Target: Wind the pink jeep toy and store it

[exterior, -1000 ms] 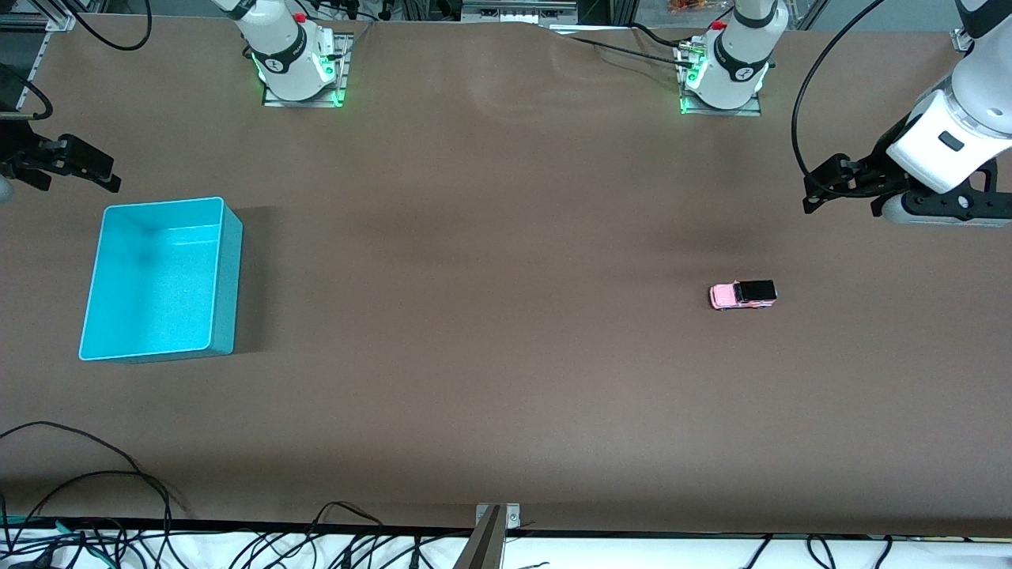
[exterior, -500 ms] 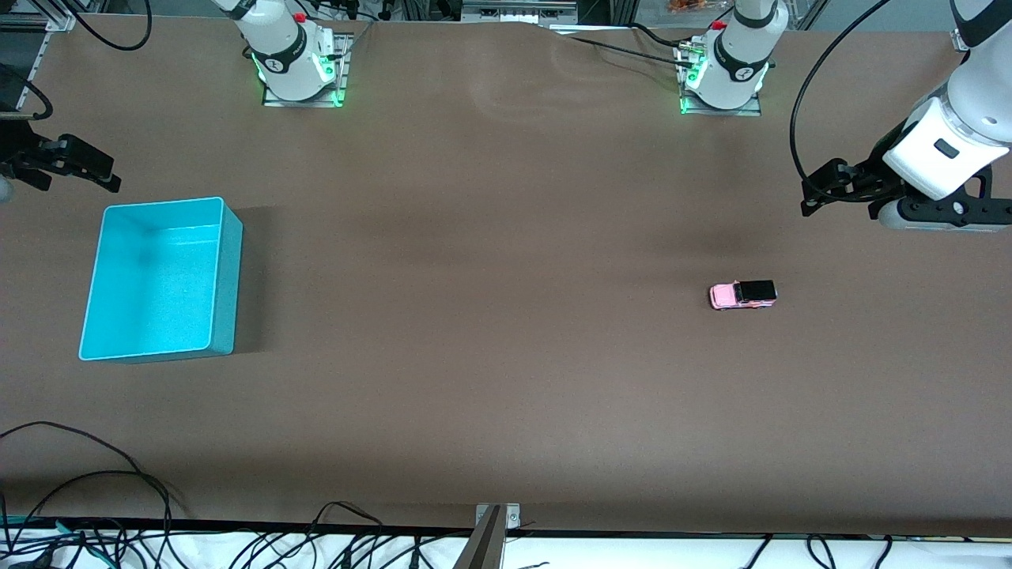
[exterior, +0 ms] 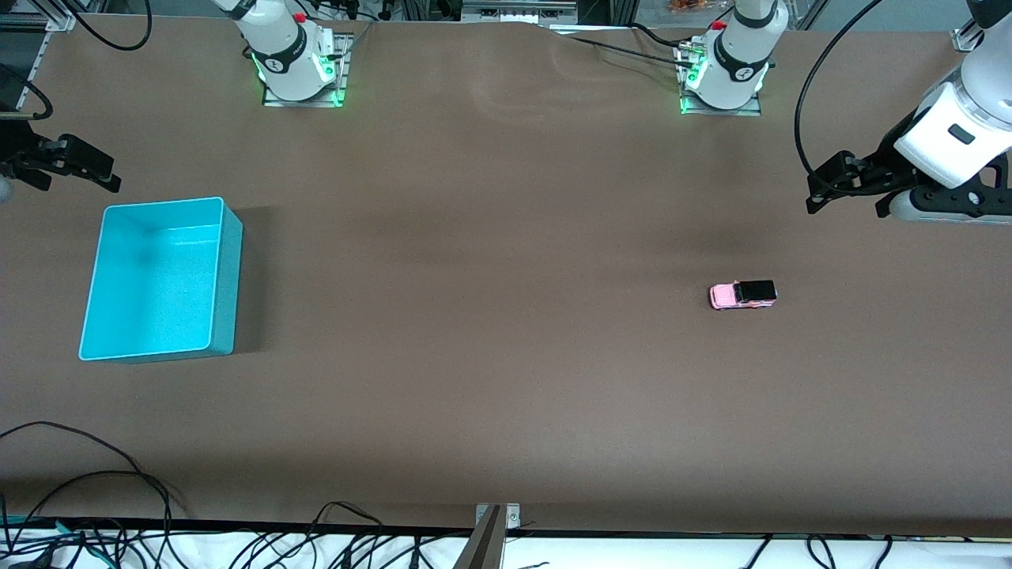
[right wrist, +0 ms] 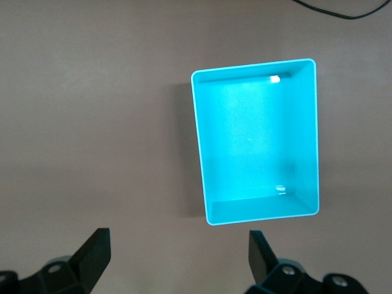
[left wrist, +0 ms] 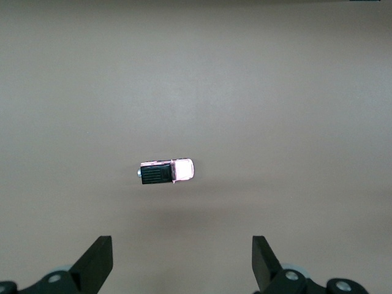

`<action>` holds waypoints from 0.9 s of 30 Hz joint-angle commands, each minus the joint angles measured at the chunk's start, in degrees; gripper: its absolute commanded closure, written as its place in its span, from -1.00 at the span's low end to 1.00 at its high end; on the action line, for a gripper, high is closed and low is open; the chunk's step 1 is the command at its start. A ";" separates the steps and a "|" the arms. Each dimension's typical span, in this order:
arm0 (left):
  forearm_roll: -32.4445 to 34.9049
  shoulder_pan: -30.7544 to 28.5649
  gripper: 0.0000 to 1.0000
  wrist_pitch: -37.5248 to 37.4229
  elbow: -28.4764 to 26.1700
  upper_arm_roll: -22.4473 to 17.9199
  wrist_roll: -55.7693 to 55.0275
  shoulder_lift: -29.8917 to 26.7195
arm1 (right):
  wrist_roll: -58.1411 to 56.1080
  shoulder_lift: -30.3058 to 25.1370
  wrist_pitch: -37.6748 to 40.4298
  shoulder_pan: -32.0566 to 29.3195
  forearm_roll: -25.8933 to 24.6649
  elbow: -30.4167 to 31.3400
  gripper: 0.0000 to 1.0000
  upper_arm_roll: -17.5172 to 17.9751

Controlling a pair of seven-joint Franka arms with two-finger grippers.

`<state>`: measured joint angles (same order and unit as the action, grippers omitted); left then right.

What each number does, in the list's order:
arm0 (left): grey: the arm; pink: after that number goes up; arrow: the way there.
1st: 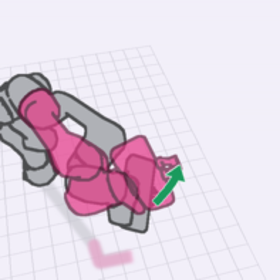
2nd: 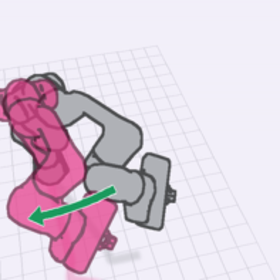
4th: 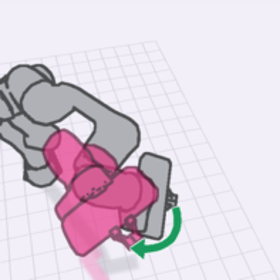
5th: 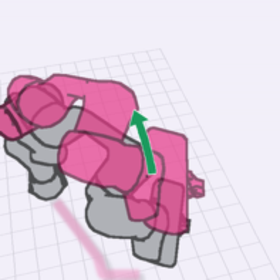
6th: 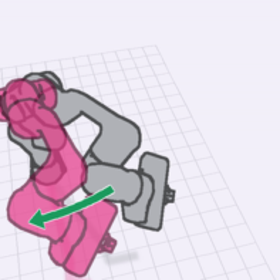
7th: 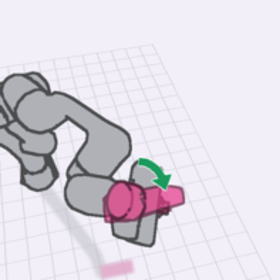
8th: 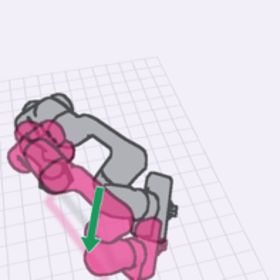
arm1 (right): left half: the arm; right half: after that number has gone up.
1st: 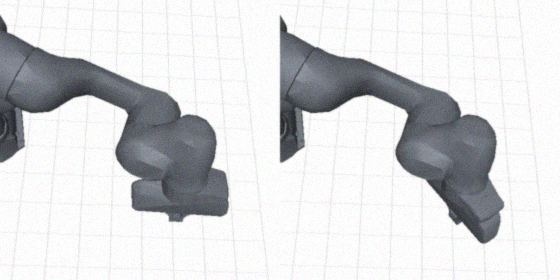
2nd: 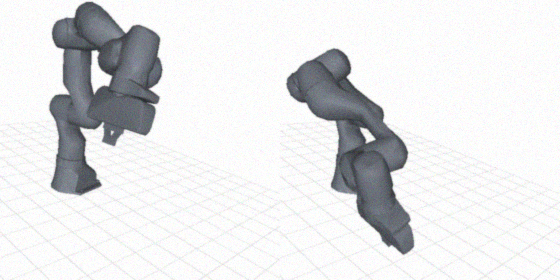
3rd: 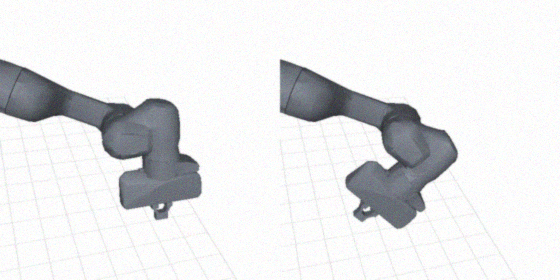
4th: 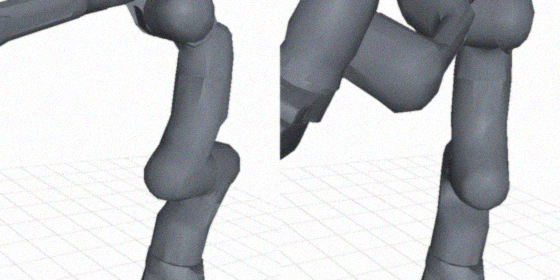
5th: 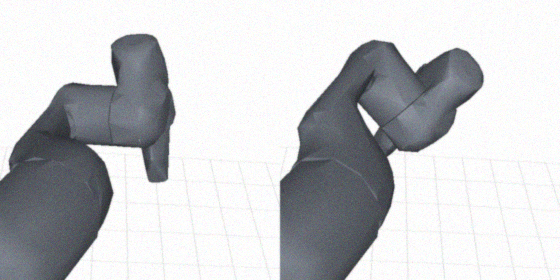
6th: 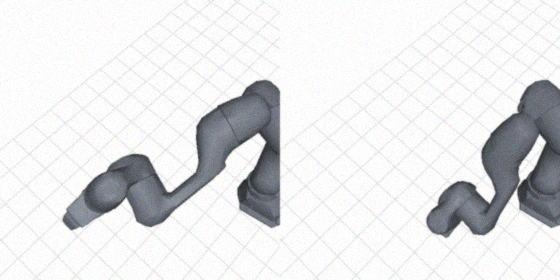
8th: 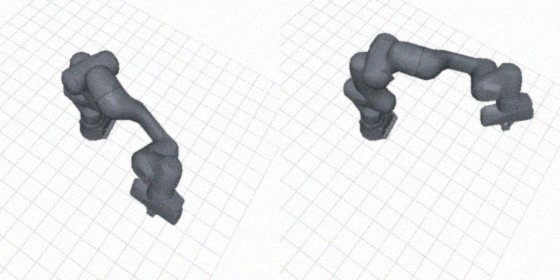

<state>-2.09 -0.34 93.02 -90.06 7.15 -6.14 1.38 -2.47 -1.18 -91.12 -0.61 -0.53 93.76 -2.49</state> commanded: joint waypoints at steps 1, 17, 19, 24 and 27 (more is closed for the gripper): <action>0.51 0.25 -1.00 -1.53 1.91 -0.03 0.34 0.90 | 0.01 -0.05 1.12 -0.09 0.97 -1.04 -1.00 0.11; 0.42 -0.54 -1.00 -3.11 1.91 -0.20 1.74 0.90 | 0.01 -0.05 1.12 -0.09 0.97 -1.04 -1.00 0.11; 0.42 -0.54 -1.00 -3.02 1.99 -0.29 2.80 0.90 | 0.01 -0.05 1.12 -0.09 0.97 -1.04 -1.00 0.11; 0.59 -0.36 -1.00 -3.20 1.82 -0.47 6.14 1.60 | 0.01 -0.05 1.12 -0.09 0.97 -1.04 -1.00 0.11; 0.59 -0.54 -1.00 -3.20 1.82 -0.38 8.77 1.96 | 0.01 -0.05 1.12 -0.09 0.97 -1.04 -1.00 0.11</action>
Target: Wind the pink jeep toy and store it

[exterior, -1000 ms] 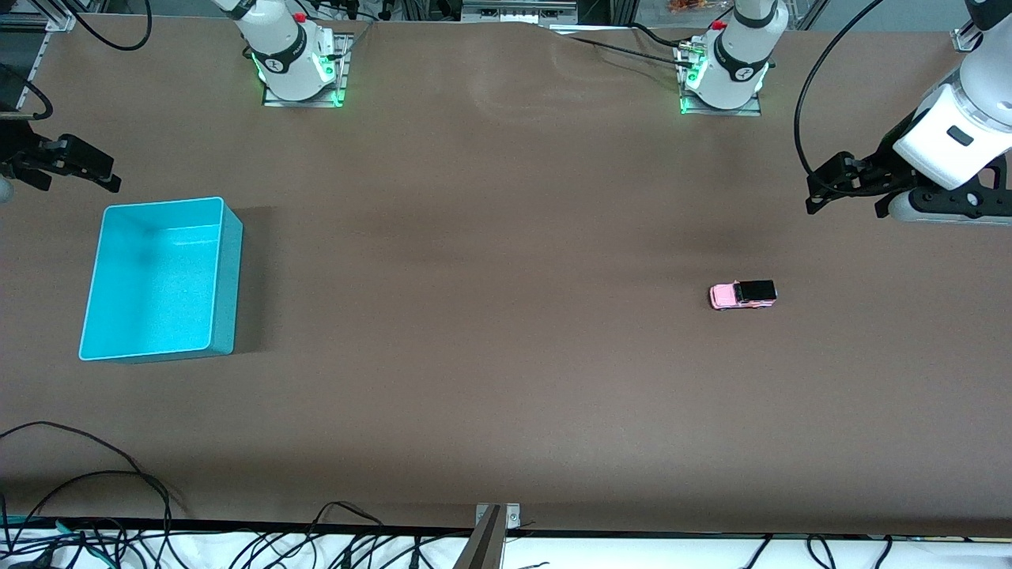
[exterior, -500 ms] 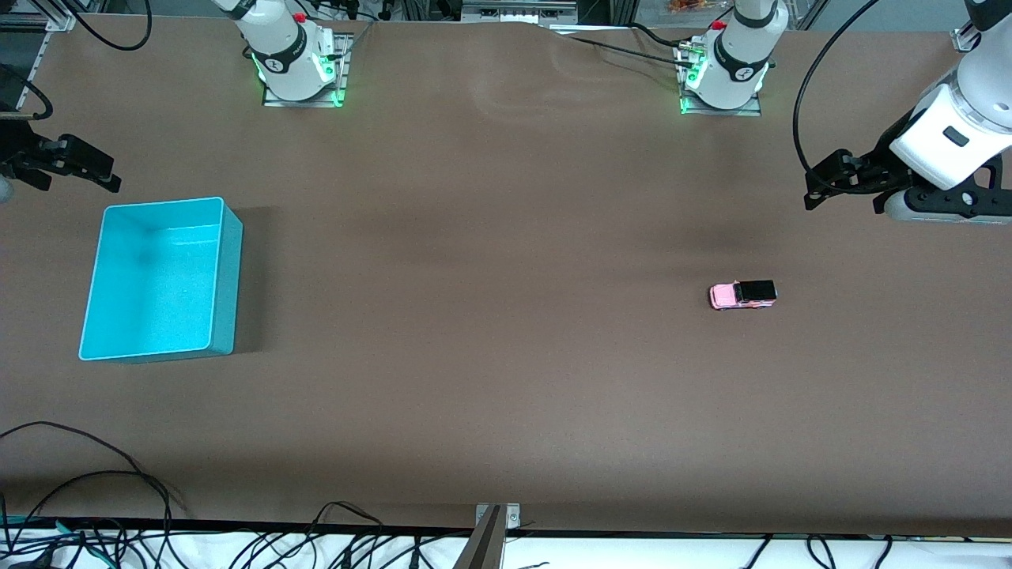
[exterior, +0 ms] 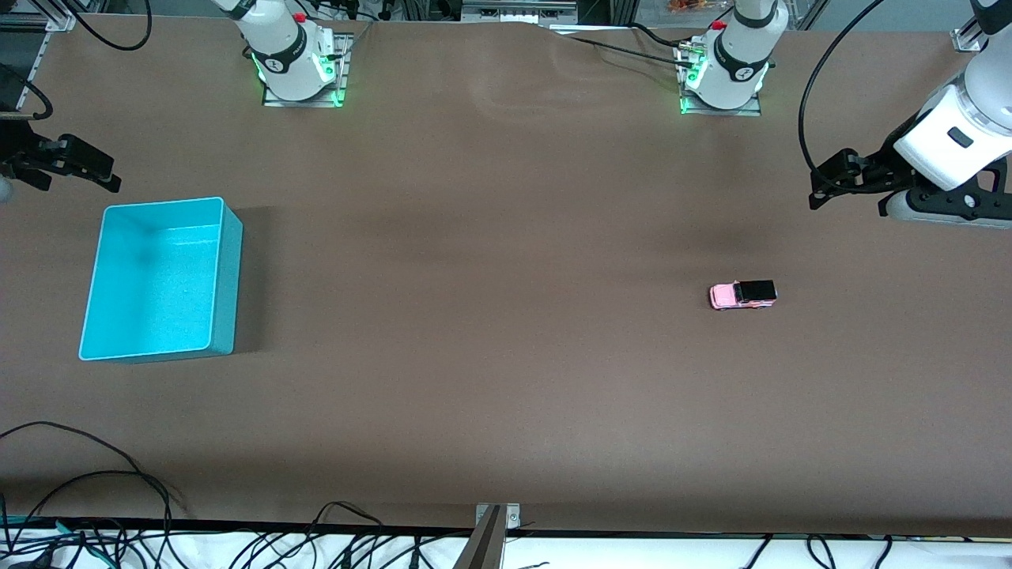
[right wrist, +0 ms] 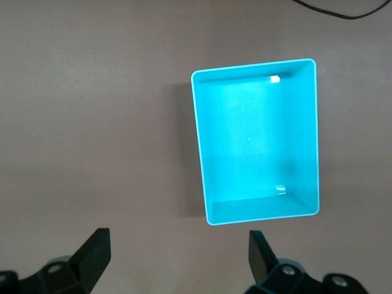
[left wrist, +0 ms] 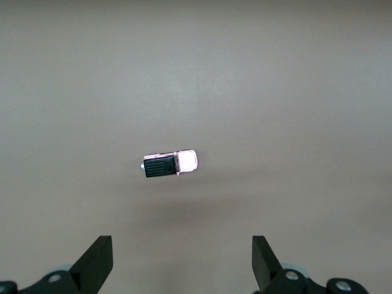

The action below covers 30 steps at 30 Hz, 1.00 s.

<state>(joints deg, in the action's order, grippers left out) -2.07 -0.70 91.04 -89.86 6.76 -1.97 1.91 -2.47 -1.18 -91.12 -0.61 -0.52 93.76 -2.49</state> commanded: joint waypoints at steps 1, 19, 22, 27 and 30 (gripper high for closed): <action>0.58 -0.09 -1.00 -1.21 1.62 0.01 5.73 1.52 | 0.01 -0.05 1.12 -0.09 0.95 -1.04 -1.00 0.11; 0.58 -2.99 -1.00 1.77 1.18 -0.17 35.44 8.55 | 0.01 -0.05 1.12 -0.09 1.04 -1.04 -1.00 0.11; 0.58 -3.08 -1.00 2.30 0.65 -0.08 41.49 9.25 | 0.01 -0.05 1.12 -0.09 1.04 -1.04 -1.00 0.11; 0.49 -3.26 -1.00 3.18 0.39 -0.17 47.67 11.01 | 0.01 -0.05 1.12 -0.09 1.04 -1.04 -1.00 0.11; 0.58 -3.52 -1.00 3.71 -0.40 -0.17 50.29 11.63 | 0.01 -0.05 1.12 -0.09 1.04 -1.04 -1.00 0.11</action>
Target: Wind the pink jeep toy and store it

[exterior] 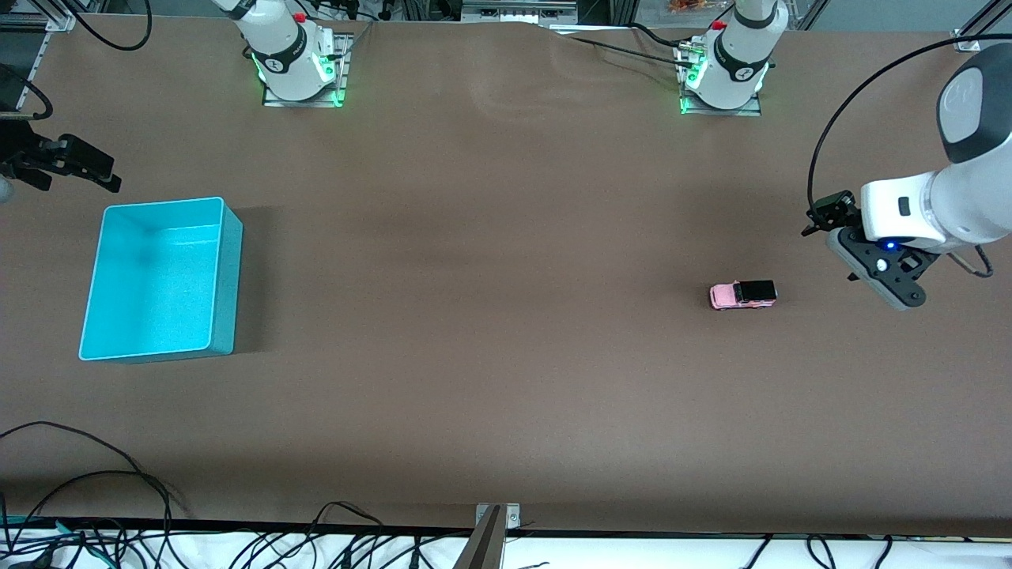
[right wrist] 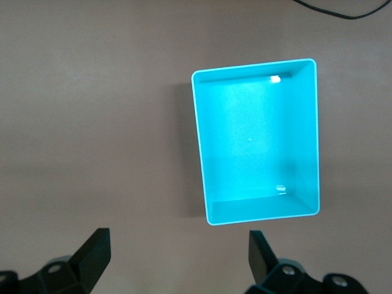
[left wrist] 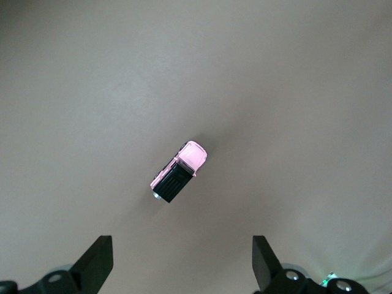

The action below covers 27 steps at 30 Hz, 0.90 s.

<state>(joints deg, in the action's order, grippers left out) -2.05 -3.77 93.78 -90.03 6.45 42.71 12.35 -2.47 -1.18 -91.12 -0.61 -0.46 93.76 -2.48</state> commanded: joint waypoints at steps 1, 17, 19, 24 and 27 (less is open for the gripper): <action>0.56 -0.45 -1.00 1.14 -0.58 0.15 6.94 1.53 | 0.01 -0.05 1.12 -0.09 0.98 -1.03 -1.00 0.11; 0.73 -1.59 -1.00 16.86 -15.52 0.15 22.94 1.89 | 0.01 -0.05 1.12 -0.09 0.98 -1.03 -1.00 0.11; 1.08 -1.59 -1.00 19.93 -18.50 0.23 23.82 1.89 | 0.01 -0.05 1.12 -0.09 0.98 -1.03 -1.00 0.11; 1.43 -1.59 -1.00 27.14 -25.36 0.23 26.63 1.80 | 0.10 -0.05 1.12 -0.09 0.98 -1.03 -1.00 0.11; 1.44 -1.59 -1.00 30.83 -28.44 0.23 29.44 1.89 | 0.10 -0.05 1.12 -0.09 0.98 -1.03 -1.00 0.11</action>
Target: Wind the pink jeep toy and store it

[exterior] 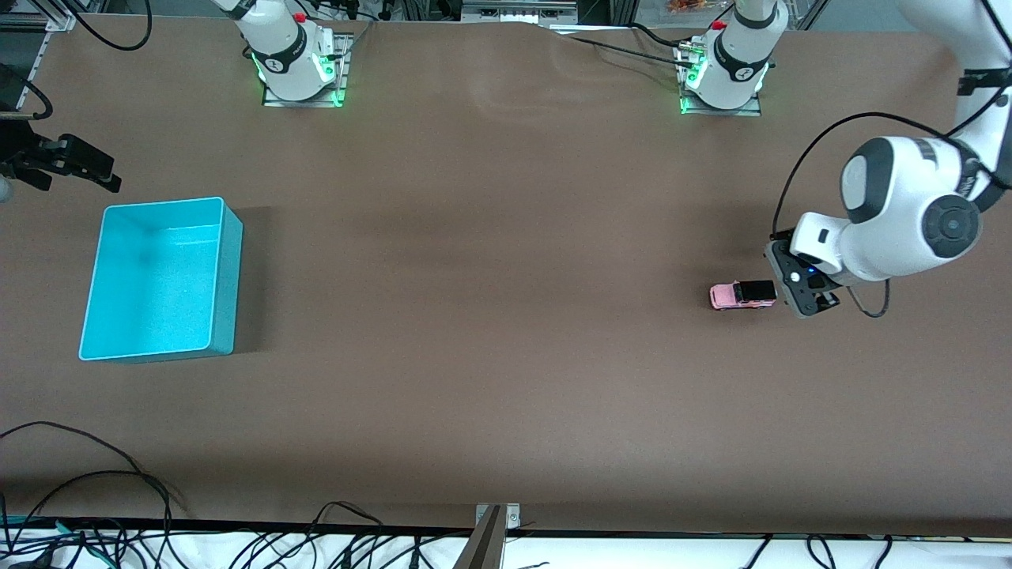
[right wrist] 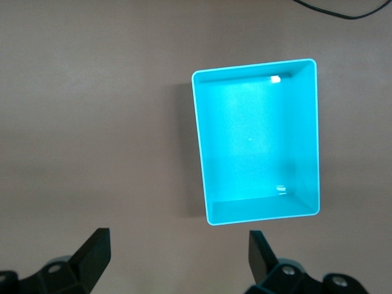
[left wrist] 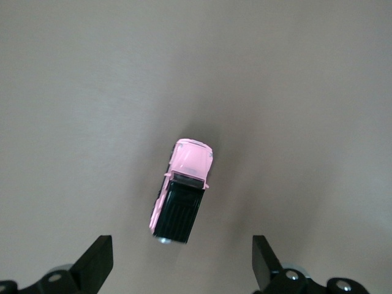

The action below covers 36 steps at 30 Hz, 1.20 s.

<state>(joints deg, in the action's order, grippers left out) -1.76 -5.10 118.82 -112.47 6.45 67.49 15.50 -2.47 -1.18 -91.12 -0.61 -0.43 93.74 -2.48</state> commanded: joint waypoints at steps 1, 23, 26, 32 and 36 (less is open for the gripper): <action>1.14 -0.26 -1.00 7.11 -7.14 0.23 5.62 -1.26 | 0.10 -0.05 1.12 -0.09 0.96 -1.02 -1.00 0.11; 5.44 -0.35 -1.00 25.49 -12.51 0.14 16.27 5.42 | 0.10 -0.05 1.12 -0.09 1.66 -1.02 -1.00 0.02; 6.41 -0.35 -1.00 26.72 -12.25 0.14 16.27 6.65 | 0.10 -0.05 1.12 -0.09 1.66 -1.02 -1.00 0.02; 6.50 -1.14 -1.00 27.78 -12.16 0.23 16.27 8.15 | 0.10 -0.05 1.12 -0.09 1.66 -1.02 -1.00 0.02; 6.50 -1.14 -0.91 27.78 -11.98 0.23 16.27 8.50 | 0.10 -0.05 1.12 -0.09 1.75 -1.02 -1.00 0.02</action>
<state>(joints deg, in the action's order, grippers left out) 3.53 -5.55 146.05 -125.45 6.45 82.67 22.94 -2.47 -1.18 -91.12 -0.61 0.25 93.74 -2.48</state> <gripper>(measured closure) 0.000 0.000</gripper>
